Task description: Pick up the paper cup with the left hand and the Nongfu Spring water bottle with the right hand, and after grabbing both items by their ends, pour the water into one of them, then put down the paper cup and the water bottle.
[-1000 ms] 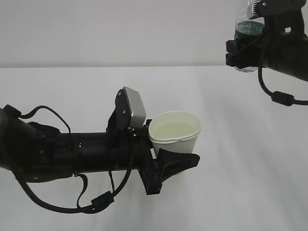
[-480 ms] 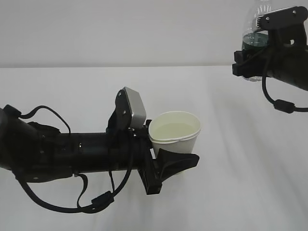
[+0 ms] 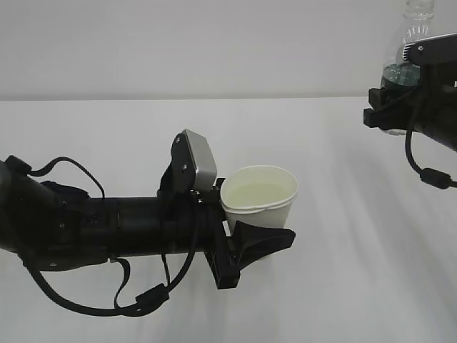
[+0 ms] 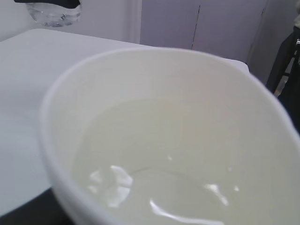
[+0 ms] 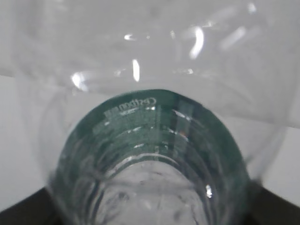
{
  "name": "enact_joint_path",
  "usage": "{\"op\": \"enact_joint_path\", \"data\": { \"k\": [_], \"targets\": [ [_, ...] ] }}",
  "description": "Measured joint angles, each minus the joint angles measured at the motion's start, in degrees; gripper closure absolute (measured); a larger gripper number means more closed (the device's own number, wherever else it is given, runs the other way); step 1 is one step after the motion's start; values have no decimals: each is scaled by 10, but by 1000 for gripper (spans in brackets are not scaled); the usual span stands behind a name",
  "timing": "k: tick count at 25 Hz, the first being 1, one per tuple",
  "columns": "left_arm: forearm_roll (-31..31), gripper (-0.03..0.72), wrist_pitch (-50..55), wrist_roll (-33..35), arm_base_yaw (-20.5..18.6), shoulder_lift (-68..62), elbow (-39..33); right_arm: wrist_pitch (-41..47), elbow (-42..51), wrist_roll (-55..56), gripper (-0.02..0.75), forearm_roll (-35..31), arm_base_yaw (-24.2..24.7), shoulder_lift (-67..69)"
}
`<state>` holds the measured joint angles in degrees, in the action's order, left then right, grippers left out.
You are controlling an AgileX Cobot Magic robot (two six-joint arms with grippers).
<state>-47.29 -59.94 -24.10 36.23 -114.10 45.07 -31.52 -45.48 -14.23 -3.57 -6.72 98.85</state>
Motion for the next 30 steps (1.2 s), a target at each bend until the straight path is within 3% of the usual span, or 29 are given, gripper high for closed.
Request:
{"op": "enact_joint_path", "data": {
  "k": [11,30],
  "targets": [
    [0,251,3,0,0,0,0,-104,28,27,288,-9,0,66],
    [0,253,9,0,0,0,0,-188,28,74,288,16,0,158]
  ]
}}
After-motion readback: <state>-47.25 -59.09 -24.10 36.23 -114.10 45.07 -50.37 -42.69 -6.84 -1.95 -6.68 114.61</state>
